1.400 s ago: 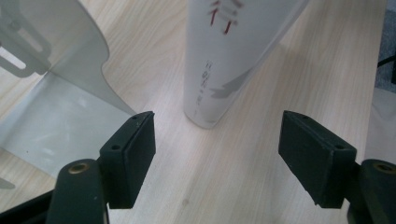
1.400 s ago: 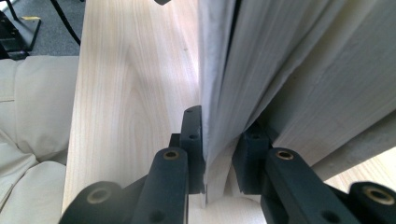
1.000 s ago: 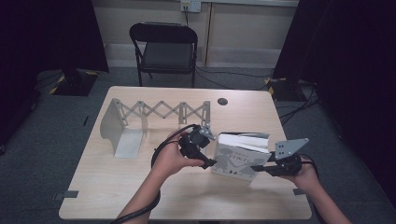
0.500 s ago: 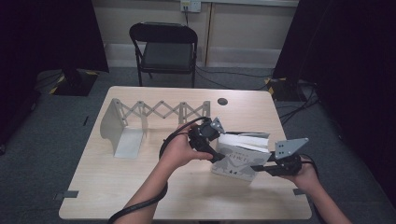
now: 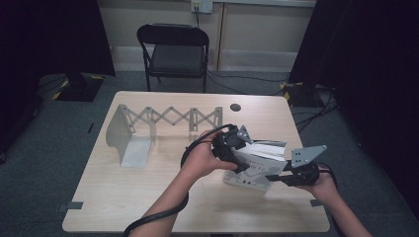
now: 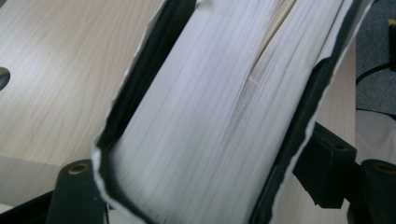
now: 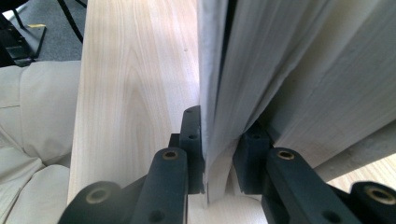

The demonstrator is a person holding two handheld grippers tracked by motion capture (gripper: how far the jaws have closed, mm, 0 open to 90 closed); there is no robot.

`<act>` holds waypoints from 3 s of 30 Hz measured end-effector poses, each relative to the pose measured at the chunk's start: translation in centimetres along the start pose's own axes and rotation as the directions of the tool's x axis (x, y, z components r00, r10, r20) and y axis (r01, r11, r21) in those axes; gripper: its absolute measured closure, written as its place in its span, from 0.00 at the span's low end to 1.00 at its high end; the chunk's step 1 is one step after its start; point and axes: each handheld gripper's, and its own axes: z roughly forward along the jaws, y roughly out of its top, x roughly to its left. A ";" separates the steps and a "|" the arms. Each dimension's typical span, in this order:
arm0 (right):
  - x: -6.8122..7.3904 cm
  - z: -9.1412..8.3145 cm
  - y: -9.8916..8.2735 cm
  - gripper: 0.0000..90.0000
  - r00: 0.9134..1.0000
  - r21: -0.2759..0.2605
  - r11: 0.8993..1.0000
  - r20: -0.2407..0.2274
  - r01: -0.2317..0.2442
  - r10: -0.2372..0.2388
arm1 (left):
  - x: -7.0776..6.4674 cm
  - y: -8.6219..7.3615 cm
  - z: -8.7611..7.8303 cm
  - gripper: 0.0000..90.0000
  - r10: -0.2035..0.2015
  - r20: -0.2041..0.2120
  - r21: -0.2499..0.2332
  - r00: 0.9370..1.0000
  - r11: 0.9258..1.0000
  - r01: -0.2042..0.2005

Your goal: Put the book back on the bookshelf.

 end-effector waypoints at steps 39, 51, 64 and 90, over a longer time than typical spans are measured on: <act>-1.0 -1.1 -3.2 0.47 0.992 0.011 0.992 0.011 -0.124 0.124 | -2.2 0.9 -1.1 0.57 -0.008 0.022 0.122 1.000 0.993 0.005; -0.8 0.0 -4.6 0.38 0.990 0.028 0.990 0.050 -0.137 0.135 | -1.4 2.3 -0.3 0.53 -0.017 0.044 0.176 0.999 0.984 0.009; -0.3 1.4 -7.2 0.27 0.976 0.016 0.981 0.108 -0.193 0.190 | -1.5 3.8 1.2 0.50 -0.002 0.068 0.248 0.998 0.969 -0.015; 0.8 4.3 -9.3 0.25 0.962 0.028 0.976 0.175 -0.218 0.210 | -1.5 5.0 2.3 0.51 -0.046 0.065 0.408 0.997 0.913 0.015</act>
